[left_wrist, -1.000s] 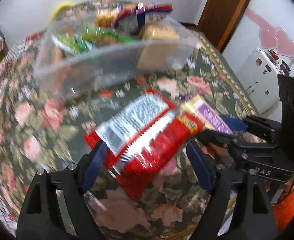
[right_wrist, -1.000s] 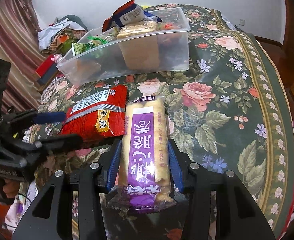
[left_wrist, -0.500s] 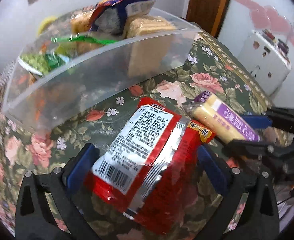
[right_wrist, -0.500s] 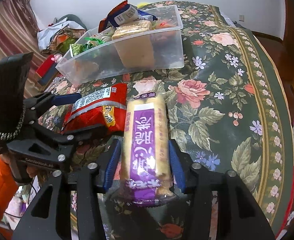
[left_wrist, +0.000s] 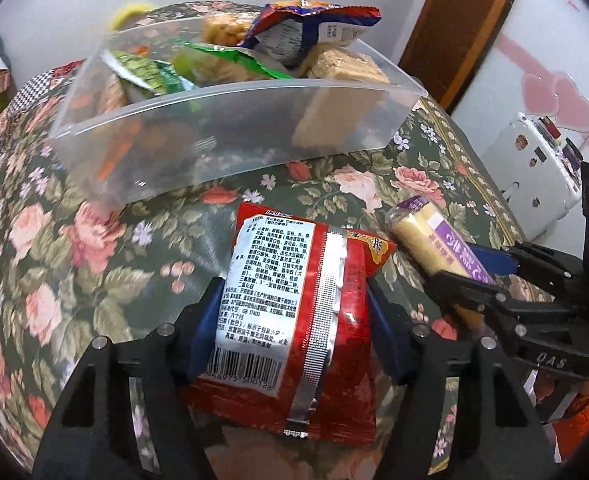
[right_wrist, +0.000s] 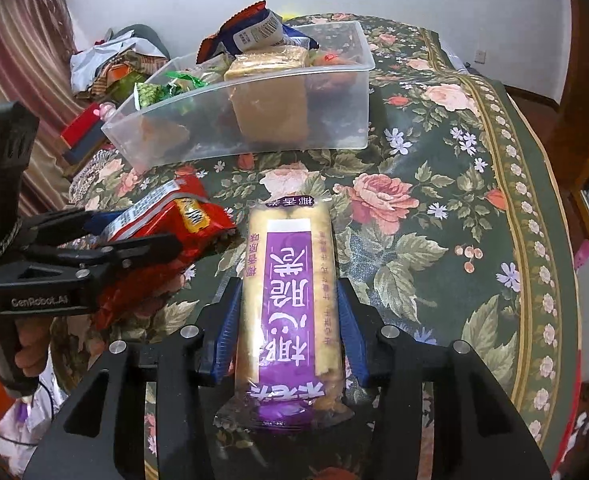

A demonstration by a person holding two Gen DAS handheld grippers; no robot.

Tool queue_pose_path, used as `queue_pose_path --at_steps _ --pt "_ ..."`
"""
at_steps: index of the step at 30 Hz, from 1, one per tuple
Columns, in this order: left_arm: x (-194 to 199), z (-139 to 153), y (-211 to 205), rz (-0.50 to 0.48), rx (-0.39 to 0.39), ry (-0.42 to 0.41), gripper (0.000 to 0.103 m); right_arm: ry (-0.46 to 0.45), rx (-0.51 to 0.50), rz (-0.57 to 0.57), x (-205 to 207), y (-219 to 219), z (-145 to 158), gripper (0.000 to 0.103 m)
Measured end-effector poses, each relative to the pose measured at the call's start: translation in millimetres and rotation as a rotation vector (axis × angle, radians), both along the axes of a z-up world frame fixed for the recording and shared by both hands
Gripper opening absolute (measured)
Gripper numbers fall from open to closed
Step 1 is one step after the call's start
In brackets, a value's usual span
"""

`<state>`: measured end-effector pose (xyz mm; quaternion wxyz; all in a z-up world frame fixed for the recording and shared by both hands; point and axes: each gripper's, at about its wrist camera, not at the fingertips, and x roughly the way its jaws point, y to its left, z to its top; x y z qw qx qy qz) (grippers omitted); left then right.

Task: Organize snacks
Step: 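Carry both packs over the box and lower them in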

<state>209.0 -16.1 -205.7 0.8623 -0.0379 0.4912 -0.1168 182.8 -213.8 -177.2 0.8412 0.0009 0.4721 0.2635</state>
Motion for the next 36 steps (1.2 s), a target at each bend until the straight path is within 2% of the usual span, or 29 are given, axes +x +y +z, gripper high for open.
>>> queue_pose_path --at_steps 5,12,15,21,29,34,36 --pt "-12.9 19.5 4.9 0.030 0.003 -0.049 0.066 -0.036 0.015 -0.014 -2.4 -4.5 14.3 0.042" --pt "-18.7 69.1 28.8 0.110 -0.017 -0.166 0.066 -0.130 0.046 -0.027 2.8 -5.6 51.8 0.042" --pt "-11.3 84.3 37.4 0.142 -0.024 -0.206 0.066 -0.179 0.063 -0.036 12.3 -2.2 70.6 0.042" --pt "9.6 105.7 53.6 0.190 -0.039 -0.259 0.066 -0.234 0.082 -0.047 36.9 8.1 89.4 0.042" --pt "46.2 111.1 65.2 0.238 -0.029 -0.287 0.066 -0.275 0.085 -0.084 72.1 15.8 100.6 0.042" --pt "69.5 107.8 70.3 0.260 -0.031 -0.273 0.066 -0.277 0.065 -0.098 95.5 22.4 97.9 0.042" --pt "80.6 104.3 70.7 0.269 -0.009 -0.266 0.066 -0.269 0.057 -0.101 104.3 25.7 94.1 0.042"
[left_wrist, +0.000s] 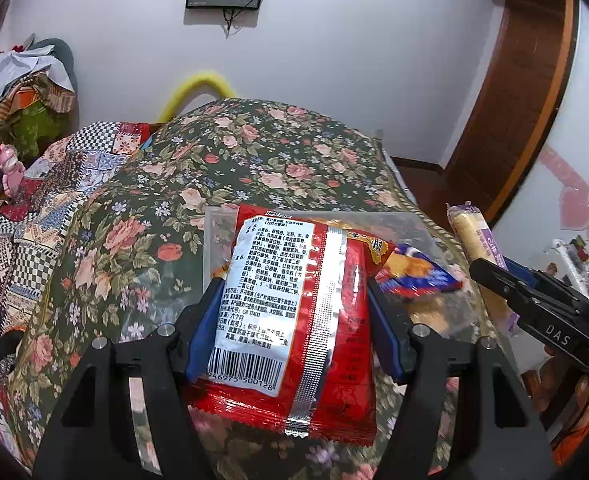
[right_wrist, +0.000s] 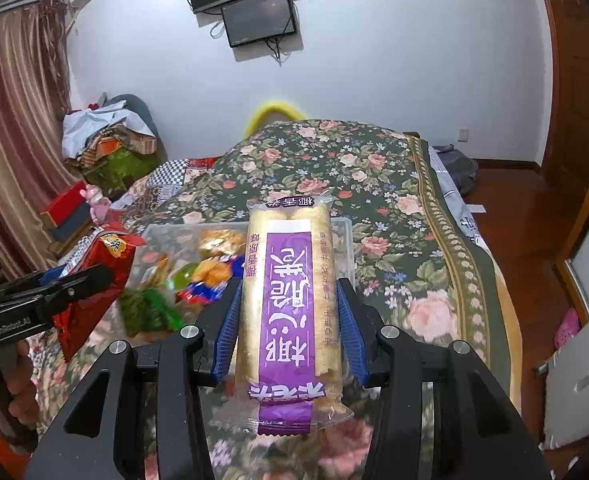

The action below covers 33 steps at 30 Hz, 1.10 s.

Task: Organize snacks
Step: 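Carry both packs over the box and lower them in, then open both tools to release the packs and pull back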

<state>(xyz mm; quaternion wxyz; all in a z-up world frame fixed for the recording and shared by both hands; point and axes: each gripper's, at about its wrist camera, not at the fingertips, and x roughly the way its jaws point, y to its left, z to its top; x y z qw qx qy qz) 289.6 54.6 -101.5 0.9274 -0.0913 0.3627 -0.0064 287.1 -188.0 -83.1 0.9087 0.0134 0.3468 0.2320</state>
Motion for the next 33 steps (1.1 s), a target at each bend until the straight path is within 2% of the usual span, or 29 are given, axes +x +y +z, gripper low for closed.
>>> queue_pose_path --at_steps 3,11,15,19,21,23,24,30,33 --pt "13.8 -7.1 -0.6 0.008 0.020 0.016 0.066 0.019 -0.009 -0.006 14.0 5.1 -8.4 0.042" --pt "40.8 -31.2 3.4 0.023 -0.015 0.081 0.066 0.067 -0.026 0.003 33.8 13.8 -28.3 0.042" --pt "43.4 -32.6 0.2 0.036 0.016 0.079 0.069 0.096 -0.012 0.009 37.6 11.0 -33.5 0.043" --pt "41.4 -28.6 -0.9 0.024 0.008 0.085 0.073 0.105 -0.021 0.002 36.9 7.1 -33.5 0.044" --pt "35.9 -23.5 -1.2 0.018 0.004 0.077 0.074 0.105 -0.022 0.005 32.6 4.9 -29.4 0.048" --pt "29.1 -17.2 -2.3 0.011 0.006 0.066 0.074 0.080 -0.031 0.001 25.6 3.4 -22.3 0.059" --pt "24.4 -12.8 -3.0 0.008 0.010 0.057 0.075 0.069 -0.033 -0.001 24.4 3.4 -19.9 0.061" --pt "-12.7 21.7 -5.4 0.002 0.027 -0.027 0.075 0.001 -0.016 0.013 -1.7 -3.1 11.0 0.062" --pt "-39.5 45.4 -7.0 0.002 0.042 -0.096 0.075 -0.046 0.018 0.019 -23.1 -8.9 34.1 0.062"
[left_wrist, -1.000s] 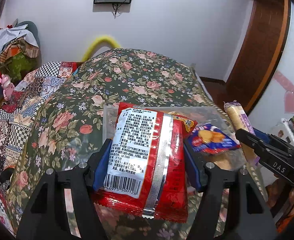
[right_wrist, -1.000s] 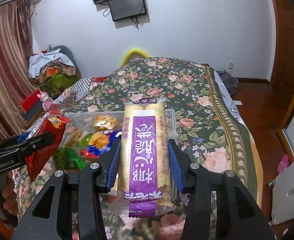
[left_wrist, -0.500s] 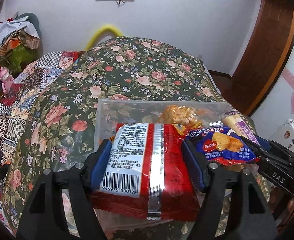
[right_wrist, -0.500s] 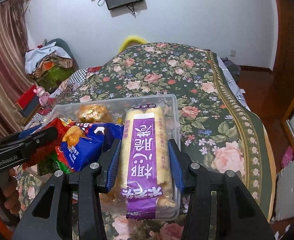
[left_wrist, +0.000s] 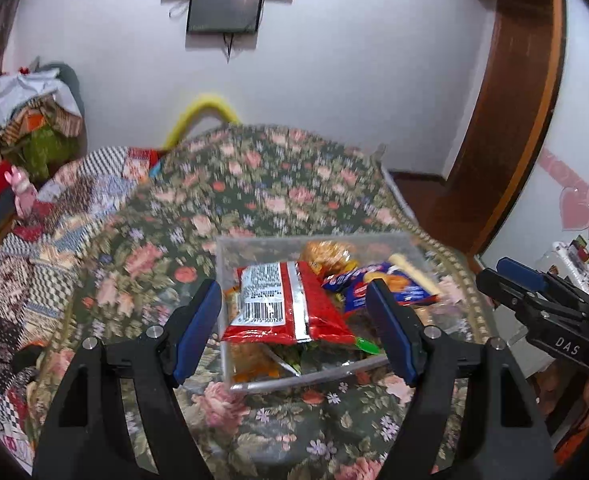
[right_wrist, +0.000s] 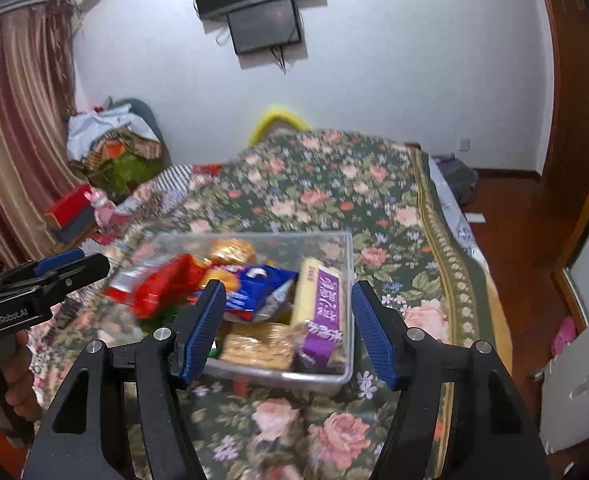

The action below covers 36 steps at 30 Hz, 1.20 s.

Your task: Organize snacks

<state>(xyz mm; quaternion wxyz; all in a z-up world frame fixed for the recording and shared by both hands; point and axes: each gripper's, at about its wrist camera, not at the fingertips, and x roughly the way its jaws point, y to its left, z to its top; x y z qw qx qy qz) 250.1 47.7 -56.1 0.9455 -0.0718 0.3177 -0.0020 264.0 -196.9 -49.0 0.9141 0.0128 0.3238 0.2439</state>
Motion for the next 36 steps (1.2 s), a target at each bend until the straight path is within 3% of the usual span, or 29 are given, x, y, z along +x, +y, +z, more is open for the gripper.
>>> queue_pose_path --at_steps 9,12,17,23,36 --pt "-85.2 61.9 -15.1 -0.002 0.056 -0.214 0.075 -0.158 0.092 0.031 -68.2 -5.8 59.5 0.070" --pt "-109.7 76.2 -18.3 -0.001 0.052 -0.270 0.081 -0.196 0.112 0.046 -88.3 -5.2 72.3 0.070" --pt "-140.0 89.5 -22.5 -0.009 0.047 -0.334 0.095 -0.260 0.117 0.049 -114.4 -2.2 84.6 0.084" --pt "-154.5 91.1 -29.7 -0.008 0.074 -0.352 0.102 -0.309 0.105 0.015 -128.3 1.3 86.4 0.102" --pt "-161.7 84.8 -32.0 -0.008 0.081 -0.350 0.103 -0.318 0.095 -0.009 -139.5 -2.5 83.9 0.103"
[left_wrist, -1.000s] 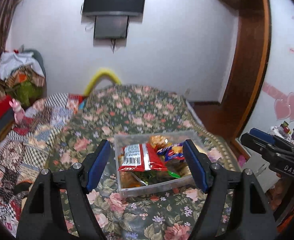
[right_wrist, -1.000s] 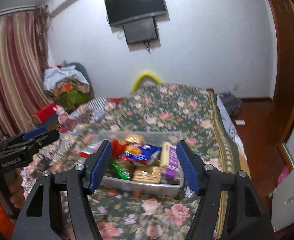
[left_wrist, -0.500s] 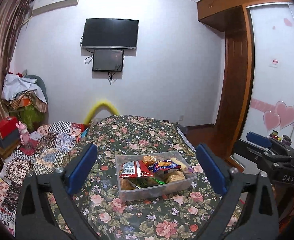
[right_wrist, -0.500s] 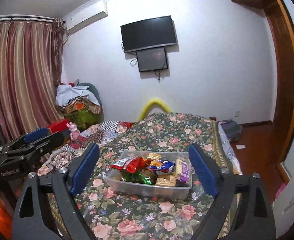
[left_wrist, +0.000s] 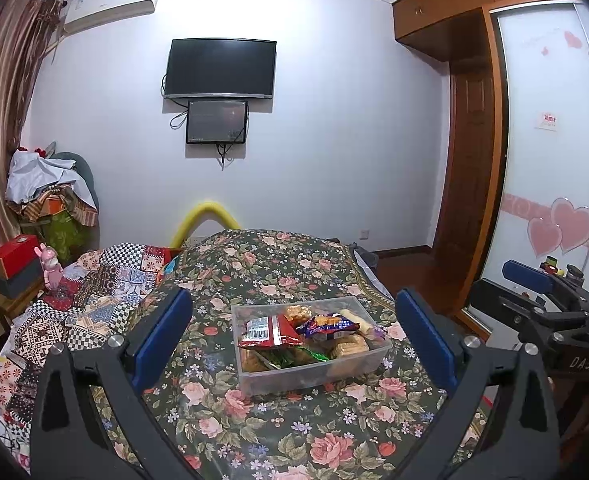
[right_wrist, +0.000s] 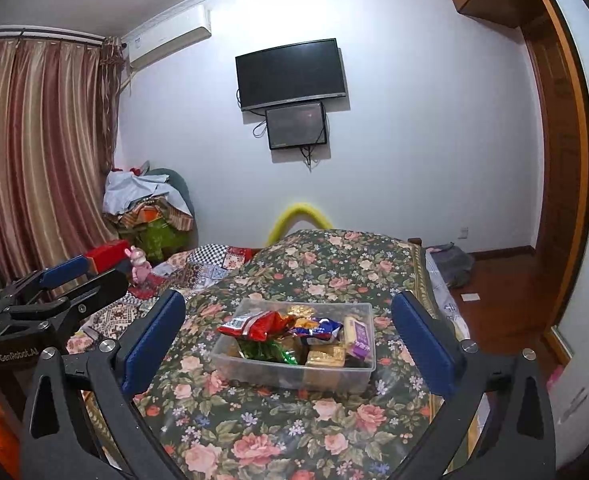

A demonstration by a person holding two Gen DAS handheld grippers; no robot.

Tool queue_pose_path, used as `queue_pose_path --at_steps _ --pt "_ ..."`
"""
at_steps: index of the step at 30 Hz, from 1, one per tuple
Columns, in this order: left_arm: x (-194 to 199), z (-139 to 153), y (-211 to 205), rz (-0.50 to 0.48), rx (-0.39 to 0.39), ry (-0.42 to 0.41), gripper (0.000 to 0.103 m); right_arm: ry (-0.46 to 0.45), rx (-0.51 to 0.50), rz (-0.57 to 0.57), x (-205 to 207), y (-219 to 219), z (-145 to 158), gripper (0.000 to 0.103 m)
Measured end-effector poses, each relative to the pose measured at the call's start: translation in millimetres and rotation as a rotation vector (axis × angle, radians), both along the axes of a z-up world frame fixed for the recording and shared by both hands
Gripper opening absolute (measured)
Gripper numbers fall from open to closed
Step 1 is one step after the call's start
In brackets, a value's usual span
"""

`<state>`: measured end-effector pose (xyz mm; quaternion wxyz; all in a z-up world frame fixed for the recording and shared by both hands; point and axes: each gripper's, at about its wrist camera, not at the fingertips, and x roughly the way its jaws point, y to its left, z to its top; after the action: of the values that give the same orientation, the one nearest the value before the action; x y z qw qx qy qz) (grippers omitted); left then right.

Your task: Organize snacks

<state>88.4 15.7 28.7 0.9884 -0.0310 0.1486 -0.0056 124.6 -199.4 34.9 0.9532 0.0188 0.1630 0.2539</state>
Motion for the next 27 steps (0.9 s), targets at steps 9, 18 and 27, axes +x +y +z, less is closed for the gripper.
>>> queue_pose_path --at_steps 9,18,27 --pt "-1.4 -3.3 -3.5 0.002 0.011 0.003 0.103 0.000 -0.006 -0.008 -3.7 -1.8 -2.2 0.103" --pt "0.0 -4.8 -2.4 0.001 0.006 0.008 0.103 0.004 -0.009 -0.015 -3.0 -3.2 -3.0 0.103" --pt "2.2 -4.7 -0.3 -0.002 -0.003 0.010 0.103 0.009 -0.010 -0.019 -3.0 -5.0 -2.9 0.103"
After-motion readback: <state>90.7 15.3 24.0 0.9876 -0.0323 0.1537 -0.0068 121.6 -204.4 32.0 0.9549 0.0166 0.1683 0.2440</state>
